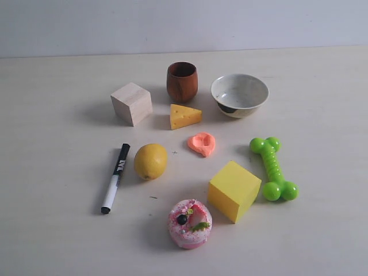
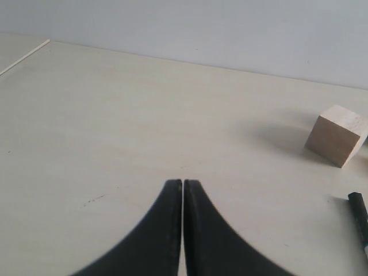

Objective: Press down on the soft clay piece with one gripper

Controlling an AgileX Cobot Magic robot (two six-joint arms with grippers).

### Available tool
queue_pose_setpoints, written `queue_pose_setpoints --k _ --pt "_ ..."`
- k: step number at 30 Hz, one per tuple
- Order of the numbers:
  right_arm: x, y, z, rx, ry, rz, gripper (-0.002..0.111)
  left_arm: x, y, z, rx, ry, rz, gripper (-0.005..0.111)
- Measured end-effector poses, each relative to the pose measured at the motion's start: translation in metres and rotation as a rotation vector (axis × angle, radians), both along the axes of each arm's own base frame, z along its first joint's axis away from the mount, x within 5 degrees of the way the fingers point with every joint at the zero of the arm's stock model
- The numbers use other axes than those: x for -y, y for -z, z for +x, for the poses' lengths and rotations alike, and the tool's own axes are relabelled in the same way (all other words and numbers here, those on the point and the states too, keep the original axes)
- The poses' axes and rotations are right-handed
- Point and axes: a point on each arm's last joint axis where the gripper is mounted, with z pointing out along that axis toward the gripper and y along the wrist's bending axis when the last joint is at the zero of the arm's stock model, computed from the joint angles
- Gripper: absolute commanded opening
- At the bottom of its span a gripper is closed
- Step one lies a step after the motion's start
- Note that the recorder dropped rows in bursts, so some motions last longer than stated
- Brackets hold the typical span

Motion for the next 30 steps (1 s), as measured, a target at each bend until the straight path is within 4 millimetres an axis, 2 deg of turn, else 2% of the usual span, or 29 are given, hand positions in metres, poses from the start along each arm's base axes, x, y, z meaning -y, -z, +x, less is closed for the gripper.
queue_pose_setpoints --k 4,7,12,17,23,30 --pt "-0.001 0.004 0.004 -0.001 -0.025 -0.037 0.0 0.0 0.0 0.0 0.0 0.0 0.0 0.004" --pt "-0.003 0.017 0.016 0.022 -0.053 -0.052 0.0 0.0 0.0 0.0 0.0 0.0 0.0 0.004" --pt "-0.008 0.064 0.043 0.018 -0.107 -0.047 0.0 0.0 0.0 0.0 0.0 0.0 0.0 0.004" --pt "-0.011 0.111 0.057 -0.012 -0.142 -0.046 0.0 0.0 0.0 0.0 0.0 0.0 0.0 0.004" --pt "-0.012 0.15 0.061 -0.056 -0.163 -0.043 0.0 0.0 0.0 0.0 0.0 0.0 0.0 0.004" --pt "-0.013 0.167 0.06 -0.079 -0.169 -0.041 0.0 0.0 0.0 0.0 0.0 0.0 0.0 0.004"
